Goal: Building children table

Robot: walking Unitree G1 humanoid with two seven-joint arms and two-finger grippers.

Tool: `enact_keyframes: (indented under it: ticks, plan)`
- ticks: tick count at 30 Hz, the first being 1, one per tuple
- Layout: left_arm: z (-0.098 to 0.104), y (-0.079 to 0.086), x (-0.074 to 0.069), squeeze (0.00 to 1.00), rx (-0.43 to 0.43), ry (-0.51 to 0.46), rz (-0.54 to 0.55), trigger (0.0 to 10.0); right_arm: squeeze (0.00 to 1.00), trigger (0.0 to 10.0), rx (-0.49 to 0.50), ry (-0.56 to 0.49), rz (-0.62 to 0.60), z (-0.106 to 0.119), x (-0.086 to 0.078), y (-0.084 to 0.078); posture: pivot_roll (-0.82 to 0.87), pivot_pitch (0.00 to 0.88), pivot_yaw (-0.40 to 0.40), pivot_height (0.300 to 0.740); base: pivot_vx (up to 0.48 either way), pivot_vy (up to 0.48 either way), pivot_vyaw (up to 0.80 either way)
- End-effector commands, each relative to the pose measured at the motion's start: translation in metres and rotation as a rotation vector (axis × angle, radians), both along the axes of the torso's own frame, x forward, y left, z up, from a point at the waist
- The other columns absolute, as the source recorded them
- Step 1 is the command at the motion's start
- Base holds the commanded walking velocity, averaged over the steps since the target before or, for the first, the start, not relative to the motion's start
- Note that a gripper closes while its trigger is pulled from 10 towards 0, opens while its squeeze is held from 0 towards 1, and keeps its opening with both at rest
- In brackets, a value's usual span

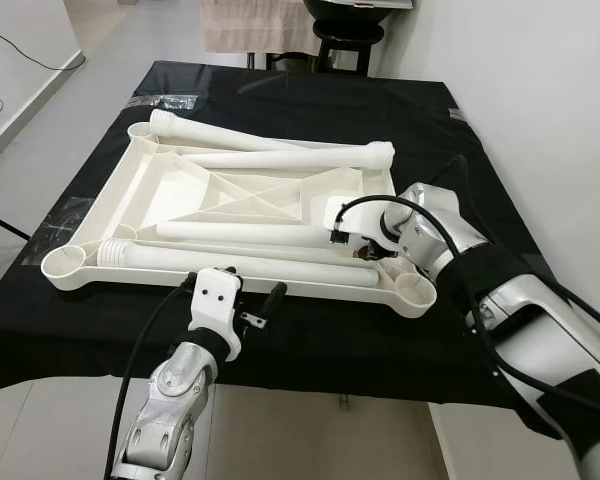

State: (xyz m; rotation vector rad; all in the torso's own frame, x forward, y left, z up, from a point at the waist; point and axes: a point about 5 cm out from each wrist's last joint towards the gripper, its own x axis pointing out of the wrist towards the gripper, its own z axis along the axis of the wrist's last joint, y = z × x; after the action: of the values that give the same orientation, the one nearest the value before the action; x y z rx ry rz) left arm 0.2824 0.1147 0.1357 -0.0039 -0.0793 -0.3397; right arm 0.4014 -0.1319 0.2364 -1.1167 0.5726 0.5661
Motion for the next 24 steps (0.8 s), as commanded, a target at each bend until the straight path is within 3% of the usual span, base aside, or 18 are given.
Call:
enact_keyframes:
  ticks: [1, 4, 5, 7, 8, 11, 12, 14, 16, 20, 21, 24]
  plan:
    - [-0.013, 0.001, -0.002, 0.0, 0.025, 0.074, -0.001, 10.0, 0.0, 0.0, 0.205, -0.059, -0.018, 0.015, 0.004, 0.004, -0.01, 0.165, -0.094, 0.74, 0.0, 0.0, 0.0]
    - [-0.01, 0.001, -0.001, 0.0, 0.029, 0.062, 0.0, 10.0, 0.0, 0.0, 0.264, -0.079, -0.017, 0.02, 0.004, 0.004, -0.01, 0.165, -0.094, 0.74, 0.0, 0.0, 0.0]
    - [-0.003, 0.002, 0.001, 0.0, 0.009, 0.044, -0.003, 10.0, 0.0, 0.0, 0.339, -0.088, -0.018, 0.025, 0.004, 0.003, -0.01, 0.168, -0.085, 0.74, 0.0, 0.0, 0.0]
    - [0.02, 0.004, 0.006, 0.0, -0.041, -0.019, -0.012, 10.0, 0.0, 0.0, 0.483, -0.113, -0.03, 0.035, 0.005, -0.001, -0.01, 0.17, -0.079, 0.74, 0.0, 0.0, 0.0]
    - [0.02, 0.004, 0.006, 0.0, -0.041, -0.019, -0.012, 10.0, 0.0, 0.0, 0.483, -0.113, -0.03, 0.035, 0.005, -0.001, -0.01, 0.17, -0.079, 0.74, 0.0, 0.0, 0.0]
    - [0.062, 0.012, 0.013, 0.0, -0.166, -0.124, -0.001, 10.0, 0.0, 0.0, 0.613, -0.188, -0.036, 0.044, 0.005, -0.008, 0.0, 0.169, -0.073, 0.74, 0.0, 0.0, 0.0]
    - [0.062, 0.012, 0.013, 0.0, -0.166, -0.124, -0.001, 10.0, 0.0, 0.0, 0.613, -0.188, -0.036, 0.044, 0.005, -0.008, 0.0, 0.169, -0.073, 0.74, 0.0, 0.0, 0.0]
    - [0.085, 0.019, 0.016, 0.0, -0.243, -0.18, 0.004, 10.0, 0.0, 0.0, 0.668, -0.24, -0.005, 0.047, 0.003, -0.008, 0.0, 0.169, -0.068, 0.74, 0.0, 0.0, 0.0]
    - [0.093, 0.021, 0.017, 0.0, -0.275, -0.198, 0.004, 10.0, 0.0, 0.0, 0.681, -0.254, 0.008, 0.047, 0.002, -0.007, 0.0, 0.168, -0.066, 0.74, 0.0, 0.0, 0.0]
    - [0.14, 0.039, 0.025, 0.0, -0.504, -0.285, -0.007, 10.0, 0.0, 0.0, 0.634, -0.347, 0.102, 0.037, -0.007, 0.006, 0.0, 0.165, -0.054, 0.74, 0.0, 0.0, 0.0]
    - [0.14, 0.039, 0.025, 0.0, -0.504, -0.285, -0.007, 10.0, 0.0, 0.0, 0.634, -0.347, 0.102, 0.037, -0.007, 0.006, 0.0, 0.165, -0.054, 0.74, 0.0, 0.0, 0.0]
    - [0.164, 0.049, 0.033, 0.0, -0.615, -0.32, -0.014, 10.0, 0.0, 0.0, 0.615, -0.367, 0.168, 0.03, -0.013, 0.017, 0.01, 0.162, -0.049, 0.74, 0.0, 0.0, 0.0]
